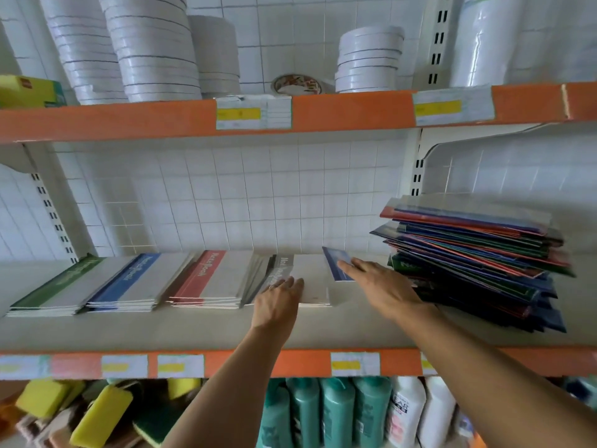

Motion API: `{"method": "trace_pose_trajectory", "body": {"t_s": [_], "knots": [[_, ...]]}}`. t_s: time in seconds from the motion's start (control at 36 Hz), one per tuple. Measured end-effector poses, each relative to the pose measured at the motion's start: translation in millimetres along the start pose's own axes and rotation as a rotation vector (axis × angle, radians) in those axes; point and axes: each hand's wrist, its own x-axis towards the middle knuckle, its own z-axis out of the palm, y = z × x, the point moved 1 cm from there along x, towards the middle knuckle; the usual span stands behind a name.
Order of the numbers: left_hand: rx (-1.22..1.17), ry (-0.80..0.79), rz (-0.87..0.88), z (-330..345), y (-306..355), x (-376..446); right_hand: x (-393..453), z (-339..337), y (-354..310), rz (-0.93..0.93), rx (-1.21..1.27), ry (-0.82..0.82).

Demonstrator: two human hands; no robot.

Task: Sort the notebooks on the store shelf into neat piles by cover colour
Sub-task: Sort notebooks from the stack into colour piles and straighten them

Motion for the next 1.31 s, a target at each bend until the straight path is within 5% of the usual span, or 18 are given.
{"method": "trace_pose_trajectory", "body": {"t_s": [0.08, 0.53, 0.69, 1.31], "knots": [[0.012, 0.105, 0.055, 3.8, -2.1, 14.4, 12.0, 2.5, -0.2, 0.017, 0.01, -0.01], [-0.029, -0.256, 0.166, 51.7, -22.4, 54.3, 38.9, 22.7, -1.2, 0.098, 0.015, -0.031], [0.009, -0.194, 0.14, 48.0, -23.8, 53.8, 39.4, 20.2, -4.3, 0.09, 0.019, -0.006], [0.107, -0.061, -0.291, -25.3, -120.8, -66.2, 19.6, -9.8, -93.8, -0.167, 0.057, 0.088]]}}
